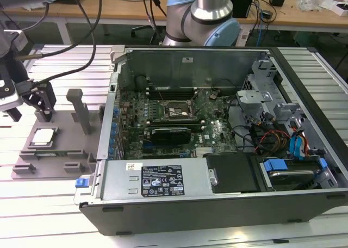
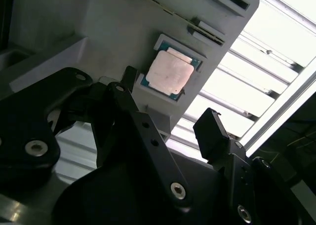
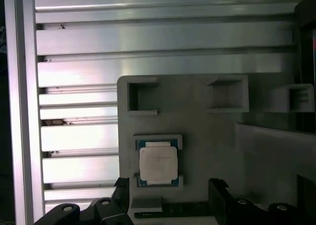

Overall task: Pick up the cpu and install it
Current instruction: 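Pick up the cpu and move it towards the insertion slot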

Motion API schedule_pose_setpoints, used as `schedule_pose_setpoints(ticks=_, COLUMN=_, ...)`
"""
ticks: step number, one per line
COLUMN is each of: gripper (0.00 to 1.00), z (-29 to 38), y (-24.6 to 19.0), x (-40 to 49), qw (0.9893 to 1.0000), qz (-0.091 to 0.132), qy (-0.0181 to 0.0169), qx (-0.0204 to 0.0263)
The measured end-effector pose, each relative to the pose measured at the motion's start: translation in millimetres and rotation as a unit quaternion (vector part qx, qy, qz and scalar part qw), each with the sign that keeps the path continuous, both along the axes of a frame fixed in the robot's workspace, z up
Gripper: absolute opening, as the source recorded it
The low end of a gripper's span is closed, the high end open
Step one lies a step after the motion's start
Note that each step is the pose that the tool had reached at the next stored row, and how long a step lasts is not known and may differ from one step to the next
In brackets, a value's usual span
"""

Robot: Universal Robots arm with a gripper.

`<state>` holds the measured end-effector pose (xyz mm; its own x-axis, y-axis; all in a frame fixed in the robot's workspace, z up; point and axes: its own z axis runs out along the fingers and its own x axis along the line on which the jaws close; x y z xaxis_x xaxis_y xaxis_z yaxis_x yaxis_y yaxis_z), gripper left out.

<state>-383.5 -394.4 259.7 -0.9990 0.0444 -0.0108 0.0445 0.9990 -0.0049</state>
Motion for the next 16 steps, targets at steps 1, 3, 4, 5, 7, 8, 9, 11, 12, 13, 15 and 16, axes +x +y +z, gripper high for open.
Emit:
schedule_pose_setpoints(ticks=1, gripper=0.74, z=-1.0, y=0.0, x=0.2, qw=1.0, qz=0.0, qy=0.0, qx=0.0)
schedule_pose_setpoints(ticks=3, gripper=0.74, z=-3.4, y=0.0, x=0.5, qw=1.0, qz=0.0, qy=0.0, qx=-0.0001)
schedule_pose_setpoints(ticks=4, gripper=0.74, z=-4.5, y=0.0, x=0.6, qw=1.0, qz=0.0, qy=0.0, qx=0.0)
schedule_pose_setpoints(ticks=5, gripper=0.74, z=-5.9, y=0.0, x=0.7, qw=1.0, qz=0.0, qy=0.0, qx=0.0)
schedule_pose_setpoints(ticks=7, gripper=0.74, z=-8.3, y=0.0, x=0.8, qw=1.0, qz=0.0, qy=0.0, qx=-0.0001)
schedule_pose_setpoints(ticks=8, gripper=0.74, z=-9.6, y=0.0, x=0.8, qw=1.0, qz=0.0, qy=0.0001, qx=-0.0001)
schedule_pose_setpoints(ticks=9, gripper=0.74, z=-11.2, y=0.0, x=0.8, qw=1.0, qz=0.0, qy=0.0, qx=-0.0001)
schedule_pose_setpoints(ticks=11, gripper=0.74, z=-14.5, y=0.0, x=0.8, qw=1.0, qz=0.0, qy=0.0, qx=0.0)
schedule_pose_setpoints(ticks=12, gripper=0.74, z=-16.4, y=0.0, x=0.8, qw=1.0, qz=0.0, qy=0.0, qx=-0.0001)
schedule_pose_setpoints(ticks=13, gripper=0.74, z=-18.1, y=0.0, x=0.8, qw=1.0, qz=0.0, qy=0.0, qx=-0.0001)
schedule_pose_setpoints(ticks=15, gripper=0.74, z=-25.0, y=0.0, x=0.9, qw=1.0, qz=0.0, qy=0.0, qx=-0.0001)
schedule_pose_setpoints(ticks=16, gripper=0.74, z=-29.0, y=-0.1, x=0.9, qw=1.0, qz=0.0, qy=0.0, qx=0.0)
